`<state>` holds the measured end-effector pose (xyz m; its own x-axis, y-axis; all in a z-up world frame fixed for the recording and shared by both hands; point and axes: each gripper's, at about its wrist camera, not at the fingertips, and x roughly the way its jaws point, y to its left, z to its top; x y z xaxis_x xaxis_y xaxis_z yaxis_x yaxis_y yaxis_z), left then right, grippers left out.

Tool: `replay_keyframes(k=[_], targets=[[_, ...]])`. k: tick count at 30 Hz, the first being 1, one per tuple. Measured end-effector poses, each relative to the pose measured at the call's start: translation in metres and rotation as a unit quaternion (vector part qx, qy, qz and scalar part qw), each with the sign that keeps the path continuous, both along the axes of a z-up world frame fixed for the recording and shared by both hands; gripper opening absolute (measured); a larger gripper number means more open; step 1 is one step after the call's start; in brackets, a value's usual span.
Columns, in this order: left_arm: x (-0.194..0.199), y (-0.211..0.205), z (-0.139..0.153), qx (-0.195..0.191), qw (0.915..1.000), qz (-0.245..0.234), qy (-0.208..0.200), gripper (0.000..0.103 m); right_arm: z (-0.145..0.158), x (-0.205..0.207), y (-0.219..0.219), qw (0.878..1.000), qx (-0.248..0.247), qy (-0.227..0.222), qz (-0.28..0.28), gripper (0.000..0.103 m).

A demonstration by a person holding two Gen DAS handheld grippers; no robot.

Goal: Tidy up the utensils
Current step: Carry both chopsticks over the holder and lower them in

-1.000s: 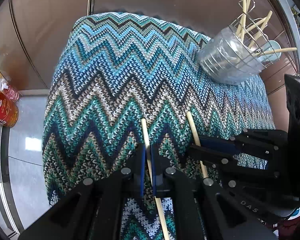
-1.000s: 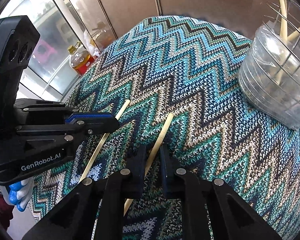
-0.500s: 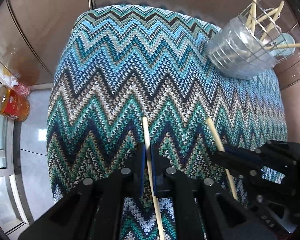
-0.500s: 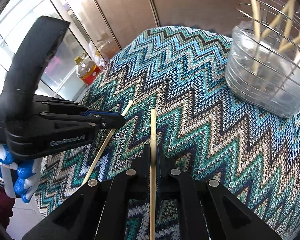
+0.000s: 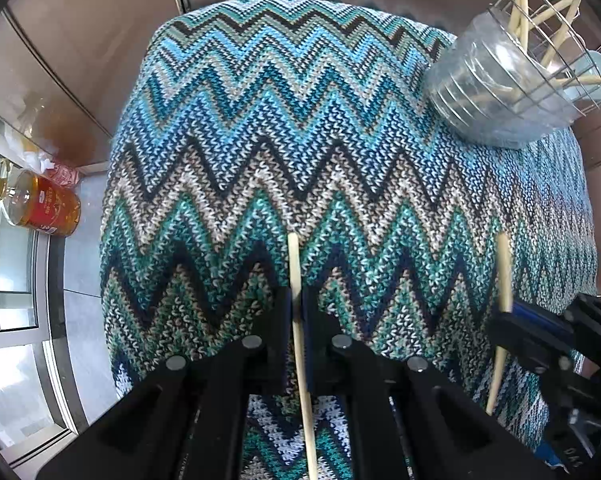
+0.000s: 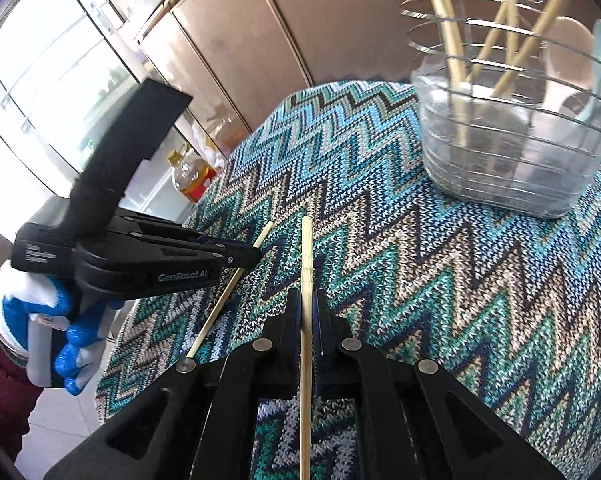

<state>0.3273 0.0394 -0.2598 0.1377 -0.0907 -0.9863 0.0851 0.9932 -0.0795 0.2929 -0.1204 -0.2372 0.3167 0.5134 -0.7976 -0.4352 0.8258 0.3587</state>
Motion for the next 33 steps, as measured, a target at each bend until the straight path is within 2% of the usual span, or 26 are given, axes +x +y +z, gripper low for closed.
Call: replay_keyframes(k=[6, 13, 20, 27, 33], targets=[[-0.024, -0.002, 0.011, -0.004, 0.999, 0.018, -0.041, 0.004, 0.021, -0.017, -0.02, 1.0, 0.014, -0.024, -0.013, 0.005], [-0.059, -0.005, 0.054, -0.008, 0.9947, 0.01, -0.103, 0.004, 0.052, -0.048, -0.039, 0.998, 0.019, -0.061, -0.024, 0.005], [-0.093, 0.0, 0.098, -0.017, 0.9869, 0.009, -0.16, 0.004, 0.078, -0.08, -0.039, 0.995, 0.024, -0.096, -0.025, 0.005], [-0.122, 0.003, 0.129, -0.033, 0.9802, 0.008, -0.195, 0.004, 0.101, -0.118, -0.045, 0.992, 0.027, -0.122, -0.03, 0.005], [-0.139, 0.0, 0.163, -0.044, 0.9684, 0.011, -0.245, 0.004, 0.13, -0.137, -0.046, 0.986, 0.02, -0.162, -0.038, 0.005]])
